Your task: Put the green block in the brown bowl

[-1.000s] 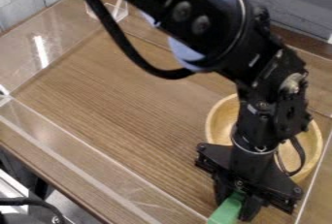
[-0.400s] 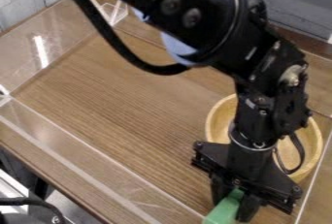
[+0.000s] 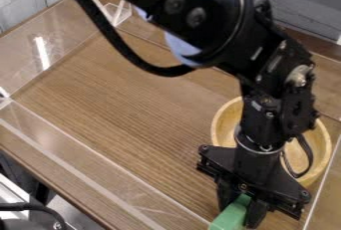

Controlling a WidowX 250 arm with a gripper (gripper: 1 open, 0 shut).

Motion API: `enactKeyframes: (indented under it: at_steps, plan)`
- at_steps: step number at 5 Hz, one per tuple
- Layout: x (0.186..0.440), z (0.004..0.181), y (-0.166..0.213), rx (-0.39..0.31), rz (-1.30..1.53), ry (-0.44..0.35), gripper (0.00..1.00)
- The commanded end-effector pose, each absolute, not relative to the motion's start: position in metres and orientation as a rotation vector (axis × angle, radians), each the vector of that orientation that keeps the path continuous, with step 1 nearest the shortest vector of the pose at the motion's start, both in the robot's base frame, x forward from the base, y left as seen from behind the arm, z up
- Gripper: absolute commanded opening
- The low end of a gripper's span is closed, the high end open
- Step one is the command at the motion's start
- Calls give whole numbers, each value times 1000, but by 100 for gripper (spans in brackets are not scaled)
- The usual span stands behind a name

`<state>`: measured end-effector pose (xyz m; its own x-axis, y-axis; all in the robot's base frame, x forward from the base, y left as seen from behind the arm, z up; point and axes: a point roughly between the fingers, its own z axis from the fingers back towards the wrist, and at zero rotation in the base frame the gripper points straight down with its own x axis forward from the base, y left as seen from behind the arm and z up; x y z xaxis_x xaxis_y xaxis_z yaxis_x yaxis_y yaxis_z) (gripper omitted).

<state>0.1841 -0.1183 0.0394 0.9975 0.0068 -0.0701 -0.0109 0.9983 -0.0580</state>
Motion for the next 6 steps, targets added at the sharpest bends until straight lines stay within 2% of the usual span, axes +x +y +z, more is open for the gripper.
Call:
enactKeyframes:
  at_steps: [1, 6]
  plan:
    - [194, 50, -120, -91, 26, 24, 0]
    - [200, 44, -115, -108, 58, 44, 0]
